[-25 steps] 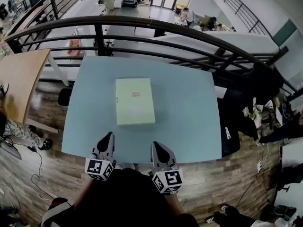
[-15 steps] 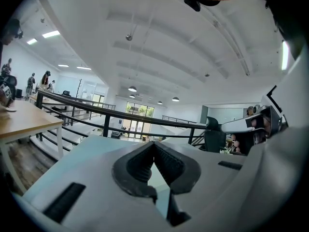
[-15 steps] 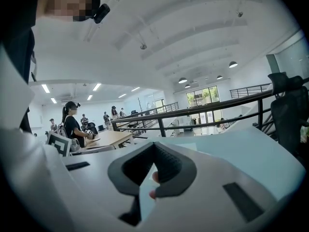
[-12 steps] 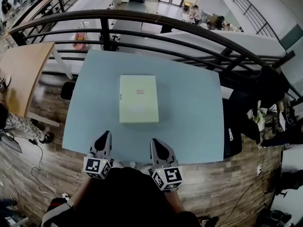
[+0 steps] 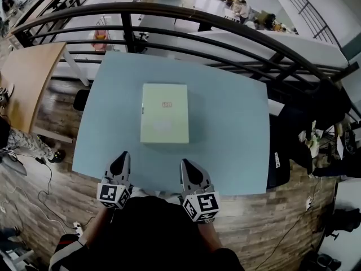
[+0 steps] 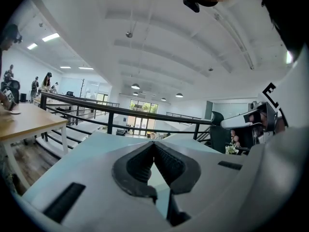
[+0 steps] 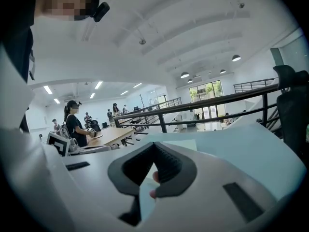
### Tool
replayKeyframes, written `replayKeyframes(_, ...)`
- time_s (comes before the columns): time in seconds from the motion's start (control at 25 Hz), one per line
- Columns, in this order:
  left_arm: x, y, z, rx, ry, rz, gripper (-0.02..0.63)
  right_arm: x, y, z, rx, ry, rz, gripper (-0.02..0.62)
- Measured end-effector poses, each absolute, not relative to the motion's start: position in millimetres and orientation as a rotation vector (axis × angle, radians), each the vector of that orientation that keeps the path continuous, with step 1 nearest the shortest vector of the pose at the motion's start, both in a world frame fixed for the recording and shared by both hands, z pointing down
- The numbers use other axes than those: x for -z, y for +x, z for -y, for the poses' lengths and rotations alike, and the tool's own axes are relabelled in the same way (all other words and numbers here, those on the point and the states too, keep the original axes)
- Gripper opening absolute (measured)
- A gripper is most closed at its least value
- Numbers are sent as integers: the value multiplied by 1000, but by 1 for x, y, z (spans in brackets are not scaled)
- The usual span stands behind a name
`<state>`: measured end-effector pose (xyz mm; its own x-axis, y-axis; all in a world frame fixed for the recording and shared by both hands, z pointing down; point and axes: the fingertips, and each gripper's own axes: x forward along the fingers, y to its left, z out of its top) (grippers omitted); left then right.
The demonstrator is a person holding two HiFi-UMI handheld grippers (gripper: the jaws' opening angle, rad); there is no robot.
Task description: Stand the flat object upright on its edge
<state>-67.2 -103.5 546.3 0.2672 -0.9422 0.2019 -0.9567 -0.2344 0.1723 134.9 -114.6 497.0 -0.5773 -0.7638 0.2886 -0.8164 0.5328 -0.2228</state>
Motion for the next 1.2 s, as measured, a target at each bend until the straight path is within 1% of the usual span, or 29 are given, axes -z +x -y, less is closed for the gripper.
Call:
replayKeyframes(0.24,-551,-54,115,-78,2259,1756,3,-509,149,130,-508,1323,2582,8)
replayKeyframes(0.64,-565,-52,133,-102,2244,1755,3,-546,151,151,-563,1271,2523,8)
replayKeyframes(1.2,-624,-45,147,-234,2223,1712,3,-621,171,191,-684,1246,2427,9)
